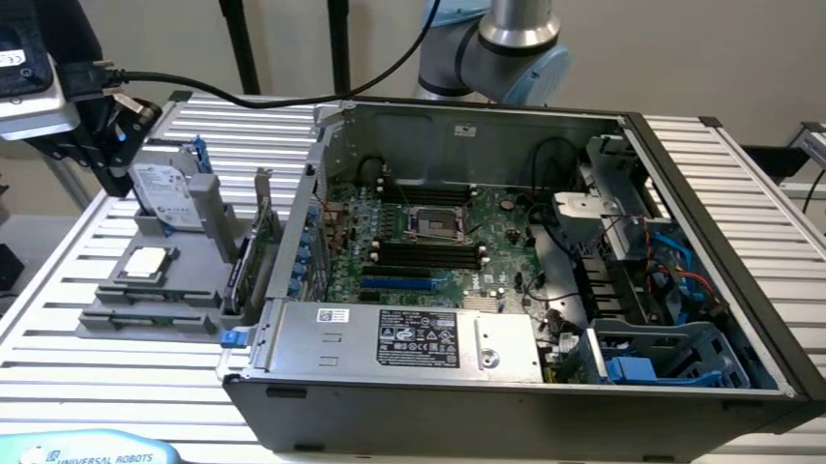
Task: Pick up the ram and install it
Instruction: 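Pick up the ram and move it above insertion slot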
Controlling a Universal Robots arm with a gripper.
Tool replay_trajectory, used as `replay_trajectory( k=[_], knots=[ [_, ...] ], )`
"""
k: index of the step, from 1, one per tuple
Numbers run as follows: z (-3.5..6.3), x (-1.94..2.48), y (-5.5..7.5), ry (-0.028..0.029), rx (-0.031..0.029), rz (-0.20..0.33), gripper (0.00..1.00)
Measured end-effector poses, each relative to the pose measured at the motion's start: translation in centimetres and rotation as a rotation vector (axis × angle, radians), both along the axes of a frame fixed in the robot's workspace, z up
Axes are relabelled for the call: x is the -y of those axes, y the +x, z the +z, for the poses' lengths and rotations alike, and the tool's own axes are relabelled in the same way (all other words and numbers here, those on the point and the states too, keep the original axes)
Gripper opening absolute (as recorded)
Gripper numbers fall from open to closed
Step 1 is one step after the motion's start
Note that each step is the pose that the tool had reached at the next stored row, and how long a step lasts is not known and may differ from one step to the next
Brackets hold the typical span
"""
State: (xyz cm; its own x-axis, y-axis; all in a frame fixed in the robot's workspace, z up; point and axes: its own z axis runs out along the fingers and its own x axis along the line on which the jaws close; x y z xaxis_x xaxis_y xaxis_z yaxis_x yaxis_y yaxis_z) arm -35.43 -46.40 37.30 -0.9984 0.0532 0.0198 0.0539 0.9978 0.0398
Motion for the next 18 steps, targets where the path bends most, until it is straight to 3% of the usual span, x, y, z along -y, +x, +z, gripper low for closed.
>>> replay_trajectory(
  k=[4, 18],
  knots=[
    [-0.03, 0.00, -0.28, 0.0000, 0.0000, 0.039, 0.11],
    [-0.30, 0.00, -0.29, 0.0001, 0.0001, 0.293, 0.11]
  ],
)
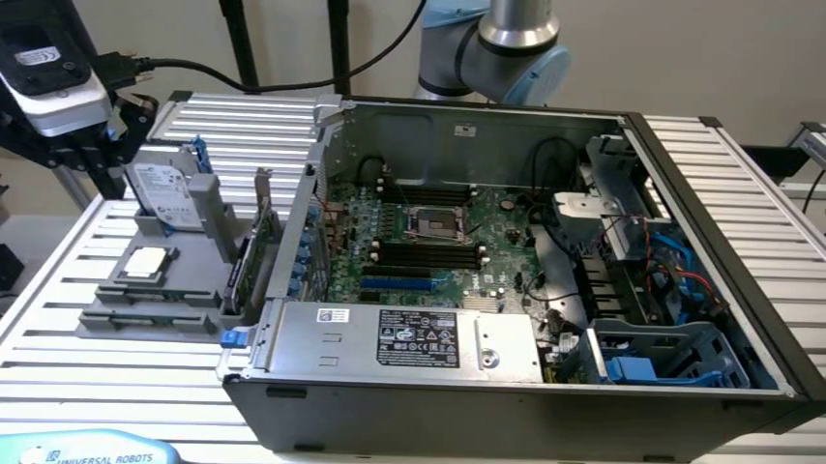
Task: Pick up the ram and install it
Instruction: 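Pick up the ram and move it above insertion slot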
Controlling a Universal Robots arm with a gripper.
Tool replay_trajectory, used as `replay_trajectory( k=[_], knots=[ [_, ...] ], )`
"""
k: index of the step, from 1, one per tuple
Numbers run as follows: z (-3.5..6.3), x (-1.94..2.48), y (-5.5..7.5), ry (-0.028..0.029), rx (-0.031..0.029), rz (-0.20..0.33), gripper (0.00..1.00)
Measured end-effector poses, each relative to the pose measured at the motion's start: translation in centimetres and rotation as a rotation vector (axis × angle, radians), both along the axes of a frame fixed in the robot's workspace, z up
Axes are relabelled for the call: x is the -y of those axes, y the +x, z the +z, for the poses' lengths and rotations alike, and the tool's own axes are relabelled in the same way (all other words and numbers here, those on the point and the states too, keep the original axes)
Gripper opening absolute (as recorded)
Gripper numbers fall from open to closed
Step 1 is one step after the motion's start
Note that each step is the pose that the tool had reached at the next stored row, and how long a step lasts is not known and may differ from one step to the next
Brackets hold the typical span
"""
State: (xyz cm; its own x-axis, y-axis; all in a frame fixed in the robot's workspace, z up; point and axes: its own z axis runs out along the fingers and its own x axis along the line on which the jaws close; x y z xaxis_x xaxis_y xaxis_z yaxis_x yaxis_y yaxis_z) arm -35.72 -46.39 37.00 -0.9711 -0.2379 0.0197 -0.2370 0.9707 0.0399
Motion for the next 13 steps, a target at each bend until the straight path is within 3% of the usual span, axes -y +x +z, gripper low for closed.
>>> replay_trajectory(
  k=[13],
  knots=[
    [-0.30, 0.00, 0.00, 0.0000, 0.0000, 0.236, 0.11]
  ],
)
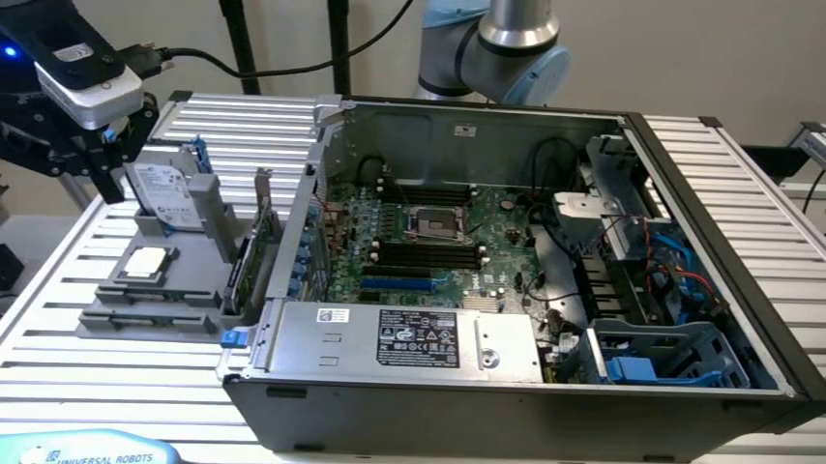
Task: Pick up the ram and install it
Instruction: 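Pick up the ram and move it above insertion slot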
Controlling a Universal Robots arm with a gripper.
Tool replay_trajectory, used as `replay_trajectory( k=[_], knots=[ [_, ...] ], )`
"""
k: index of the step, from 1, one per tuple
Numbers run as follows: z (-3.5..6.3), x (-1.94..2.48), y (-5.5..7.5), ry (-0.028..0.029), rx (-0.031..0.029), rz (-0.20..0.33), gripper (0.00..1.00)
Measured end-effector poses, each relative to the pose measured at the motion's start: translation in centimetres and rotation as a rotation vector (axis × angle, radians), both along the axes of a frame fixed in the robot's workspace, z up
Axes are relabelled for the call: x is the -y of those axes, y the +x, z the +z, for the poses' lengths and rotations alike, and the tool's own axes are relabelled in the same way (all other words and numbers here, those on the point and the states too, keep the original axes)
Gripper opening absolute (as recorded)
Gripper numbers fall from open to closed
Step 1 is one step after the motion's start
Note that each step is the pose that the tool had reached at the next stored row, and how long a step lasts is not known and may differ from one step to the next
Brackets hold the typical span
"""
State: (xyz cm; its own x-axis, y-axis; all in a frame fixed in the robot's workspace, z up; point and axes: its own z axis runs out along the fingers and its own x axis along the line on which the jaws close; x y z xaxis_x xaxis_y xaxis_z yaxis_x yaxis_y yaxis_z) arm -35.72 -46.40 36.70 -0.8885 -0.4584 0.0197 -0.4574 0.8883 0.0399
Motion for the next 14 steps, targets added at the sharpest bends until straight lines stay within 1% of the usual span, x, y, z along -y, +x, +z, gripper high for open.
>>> replay_trajectory(
  k=[14],
  knots=[
    [-0.42, 0.00, 0.00, 0.0000, -0.0001, 0.254, 0.11]
  ],
)
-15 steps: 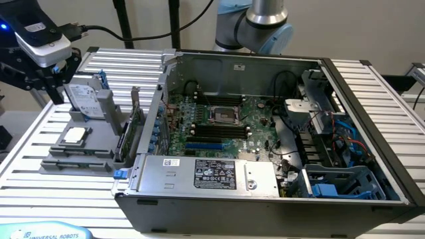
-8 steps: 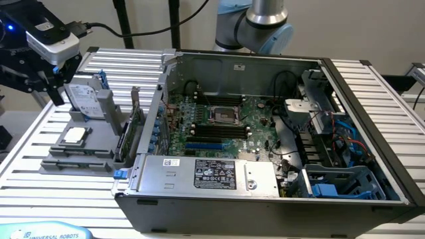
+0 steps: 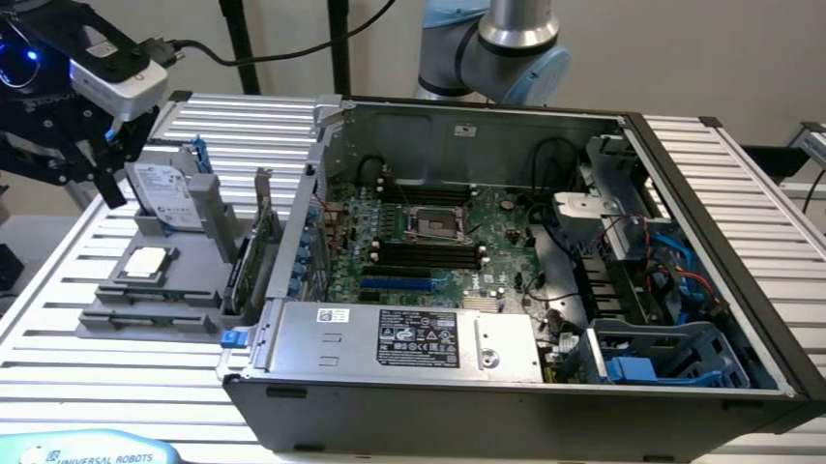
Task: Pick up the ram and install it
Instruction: 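Pick up the ram and move it above insertion slot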
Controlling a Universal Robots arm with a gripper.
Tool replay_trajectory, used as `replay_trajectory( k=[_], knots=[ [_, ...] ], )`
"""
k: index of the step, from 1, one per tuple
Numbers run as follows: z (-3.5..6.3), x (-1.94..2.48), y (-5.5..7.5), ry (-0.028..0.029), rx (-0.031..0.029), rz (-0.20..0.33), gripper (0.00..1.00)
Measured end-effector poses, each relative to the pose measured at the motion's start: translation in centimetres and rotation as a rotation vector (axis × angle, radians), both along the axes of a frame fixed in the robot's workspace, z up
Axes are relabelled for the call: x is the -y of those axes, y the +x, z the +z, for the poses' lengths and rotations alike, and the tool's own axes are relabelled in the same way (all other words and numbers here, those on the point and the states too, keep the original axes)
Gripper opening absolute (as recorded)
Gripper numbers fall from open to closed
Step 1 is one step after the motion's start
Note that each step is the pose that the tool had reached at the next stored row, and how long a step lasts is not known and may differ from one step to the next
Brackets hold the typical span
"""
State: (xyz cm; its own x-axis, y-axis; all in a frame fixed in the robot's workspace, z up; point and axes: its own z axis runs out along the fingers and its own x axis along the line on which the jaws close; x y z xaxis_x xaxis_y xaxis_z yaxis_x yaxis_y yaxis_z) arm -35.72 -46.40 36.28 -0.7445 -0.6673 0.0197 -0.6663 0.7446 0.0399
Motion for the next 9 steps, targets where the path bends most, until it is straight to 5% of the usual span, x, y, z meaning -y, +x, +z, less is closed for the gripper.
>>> replay_trajectory(
  k=[9],
  knots=[
    [-0.31, 0.00, 0.00, 0.0000, 0.0001, 0.165, 0.11]
  ],
)
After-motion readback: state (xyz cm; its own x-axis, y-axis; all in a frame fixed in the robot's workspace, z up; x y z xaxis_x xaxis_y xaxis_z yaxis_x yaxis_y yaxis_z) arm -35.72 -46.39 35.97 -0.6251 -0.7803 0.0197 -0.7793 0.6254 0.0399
